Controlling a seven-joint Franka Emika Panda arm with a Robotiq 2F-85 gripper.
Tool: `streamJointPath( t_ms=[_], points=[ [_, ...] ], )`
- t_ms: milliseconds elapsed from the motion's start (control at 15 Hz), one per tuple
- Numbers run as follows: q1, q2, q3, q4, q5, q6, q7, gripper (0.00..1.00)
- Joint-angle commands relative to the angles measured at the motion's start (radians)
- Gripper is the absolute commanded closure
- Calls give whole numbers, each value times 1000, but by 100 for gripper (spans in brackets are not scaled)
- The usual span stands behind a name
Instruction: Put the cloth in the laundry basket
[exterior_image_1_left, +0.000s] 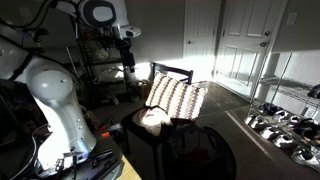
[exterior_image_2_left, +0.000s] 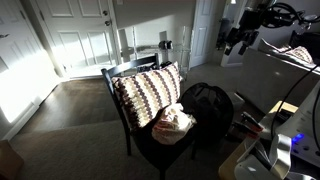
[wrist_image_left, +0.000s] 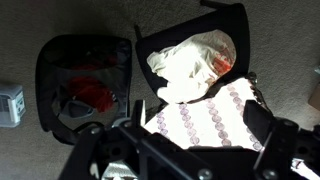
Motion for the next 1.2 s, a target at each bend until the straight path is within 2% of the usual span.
streamJointPath(
  t_ms=[0, 1000, 1133],
  points=[
    [-3, 0, 3, 2, 2, -4, -2, 0],
    [-3, 0, 3, 2, 2, -4, -2, 0],
    [1, 34, 35, 4, 8, 43, 32, 0]
  ],
)
